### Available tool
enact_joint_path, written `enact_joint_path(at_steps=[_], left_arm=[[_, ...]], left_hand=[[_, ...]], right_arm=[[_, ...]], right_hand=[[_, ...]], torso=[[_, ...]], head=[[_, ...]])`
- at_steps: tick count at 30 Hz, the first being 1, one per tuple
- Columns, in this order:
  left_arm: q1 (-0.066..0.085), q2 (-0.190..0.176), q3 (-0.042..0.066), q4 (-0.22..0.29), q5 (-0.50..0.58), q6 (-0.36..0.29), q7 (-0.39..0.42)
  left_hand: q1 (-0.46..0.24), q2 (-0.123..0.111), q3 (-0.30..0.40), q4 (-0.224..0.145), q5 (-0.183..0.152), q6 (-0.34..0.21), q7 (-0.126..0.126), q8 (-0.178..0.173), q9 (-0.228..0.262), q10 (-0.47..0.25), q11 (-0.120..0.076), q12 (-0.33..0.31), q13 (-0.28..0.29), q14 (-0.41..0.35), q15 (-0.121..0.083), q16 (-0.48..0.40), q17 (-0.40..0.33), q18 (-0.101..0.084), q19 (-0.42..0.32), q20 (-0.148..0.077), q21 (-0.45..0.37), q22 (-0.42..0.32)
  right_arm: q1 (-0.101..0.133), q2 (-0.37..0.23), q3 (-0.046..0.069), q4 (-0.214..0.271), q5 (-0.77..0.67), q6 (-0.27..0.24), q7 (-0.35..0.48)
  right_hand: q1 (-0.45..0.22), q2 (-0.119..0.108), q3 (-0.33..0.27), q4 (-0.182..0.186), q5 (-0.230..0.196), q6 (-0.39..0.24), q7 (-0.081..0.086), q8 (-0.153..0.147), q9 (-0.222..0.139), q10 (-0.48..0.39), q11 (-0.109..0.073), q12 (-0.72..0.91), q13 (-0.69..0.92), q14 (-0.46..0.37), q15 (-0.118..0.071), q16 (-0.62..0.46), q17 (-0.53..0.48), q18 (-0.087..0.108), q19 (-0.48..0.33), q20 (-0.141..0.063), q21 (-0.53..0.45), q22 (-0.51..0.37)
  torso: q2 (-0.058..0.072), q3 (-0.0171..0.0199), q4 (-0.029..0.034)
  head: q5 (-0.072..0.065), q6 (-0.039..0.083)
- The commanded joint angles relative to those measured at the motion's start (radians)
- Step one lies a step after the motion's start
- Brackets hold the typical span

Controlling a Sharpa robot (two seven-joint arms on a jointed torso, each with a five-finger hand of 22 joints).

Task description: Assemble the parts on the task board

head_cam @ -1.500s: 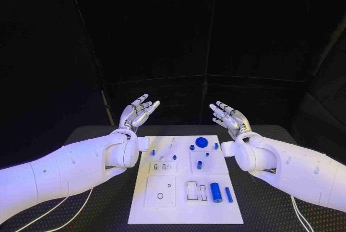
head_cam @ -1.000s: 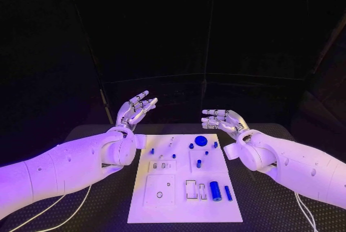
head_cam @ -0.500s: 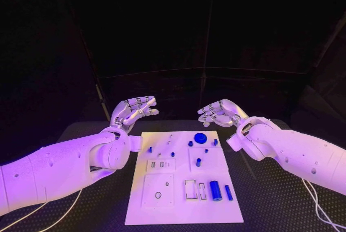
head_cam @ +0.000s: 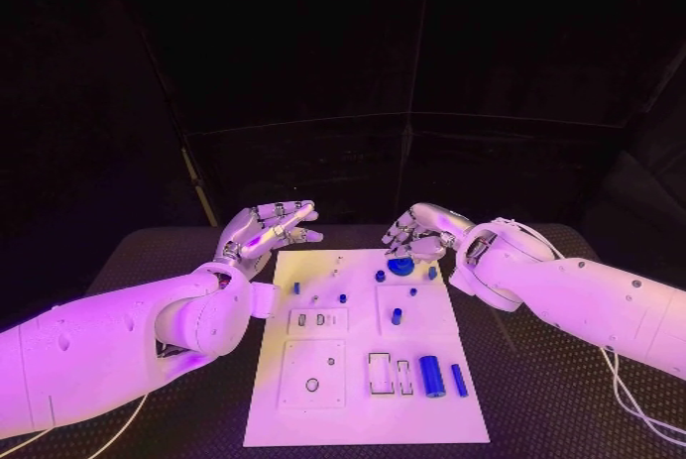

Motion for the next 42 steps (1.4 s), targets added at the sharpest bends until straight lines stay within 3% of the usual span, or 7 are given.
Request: enact_joint_path(at_steps=[1,9,16,27,42], left_arm=[[0.003,-0.009,0.001,0.030,-0.007,0.034,-0.017],[0.004,-0.018,0.001,0.054,-0.007,0.038,-0.019],[0.004,-0.023,0.001,0.060,-0.007,0.041,-0.019],[0.004,-0.027,0.001,0.052,-0.007,0.043,-0.021],[0.004,-0.027,0.001,0.044,-0.007,0.053,-0.022]], left_hand=[[0.004,0.007,-0.001,-0.008,0.004,0.006,0.014,-0.006,-0.001,0.006,-0.002,-0.007,-0.001,0.002,-0.001,-0.006,0.002,0.005,0.009,-0.002,0.007,0.002],[0.003,0.007,-0.001,-0.009,0.004,0.006,0.014,-0.007,-0.001,0.006,-0.002,-0.008,-0.001,0.000,-0.001,-0.008,0.002,0.005,0.011,-0.003,0.009,0.002],[0.003,0.007,-0.001,-0.009,0.004,0.006,0.014,-0.007,-0.001,0.006,-0.002,-0.009,-0.001,0.000,-0.001,-0.009,0.003,0.005,0.012,-0.003,0.009,0.002],[0.001,0.007,-0.002,-0.009,0.004,0.007,0.015,-0.008,-0.001,0.006,-0.002,-0.010,-0.001,-0.001,-0.001,-0.010,0.003,0.005,0.012,-0.003,0.010,0.002],[-0.001,0.007,-0.002,-0.009,0.004,0.005,0.018,-0.010,-0.001,0.004,0.000,-0.014,-0.002,-0.001,0.000,-0.012,0.004,0.004,0.013,-0.003,0.012,0.003]], right_arm=[[0.004,0.004,0.001,0.013,-0.220,0.060,-0.131],[0.005,0.019,0.001,0.018,-0.297,0.091,-0.168],[0.005,0.035,0.000,0.015,-0.323,0.100,-0.174],[0.005,0.045,0.000,0.018,-0.336,0.091,-0.167],[0.005,0.072,0.000,-0.004,-0.339,0.117,-0.164]], right_hand=[[-0.014,-0.008,0.018,0.003,-0.005,0.009,0.002,-0.013,0.000,0.000,-0.006,-0.002,0.001,0.046,-0.001,0.151,0.170,0.003,0.003,-0.001,0.048,0.030],[-0.014,-0.028,0.042,0.006,-0.006,0.000,0.002,-0.021,-0.001,-0.042,0.001,-0.007,-0.001,0.040,0.007,0.272,0.311,0.003,-0.018,0.006,0.106,0.068],[-0.016,-0.038,0.050,0.015,-0.007,-0.018,0.003,-0.022,-0.002,-0.067,0.005,-0.003,0.002,0.040,0.012,0.329,0.381,0.004,-0.030,0.012,0.137,0.088],[-0.014,-0.039,0.065,0.024,0.003,-0.026,0.001,-0.021,-0.001,-0.055,0.002,0.005,0.006,0.042,0.011,0.368,0.428,0.001,-0.029,0.013,0.177,0.125],[-0.004,-0.037,0.096,0.031,0.002,-0.029,-0.006,-0.020,-0.001,-0.018,-0.008,0.018,0.012,0.040,0.004,0.390,0.451,0.000,-0.038,0.009,0.208,0.151]], torso=[[0.037,-0.0043,0.0029],[0.063,-0.0081,0.0015],[0.077,-0.0093,-0.0002],[0.083,-0.0093,0.0003],[0.089,-0.0086,0.0009]], head=[[-0.004,0.004],[-0.006,0.009],[-0.004,0.010],[-0.003,0.011],[-0.002,0.016]])
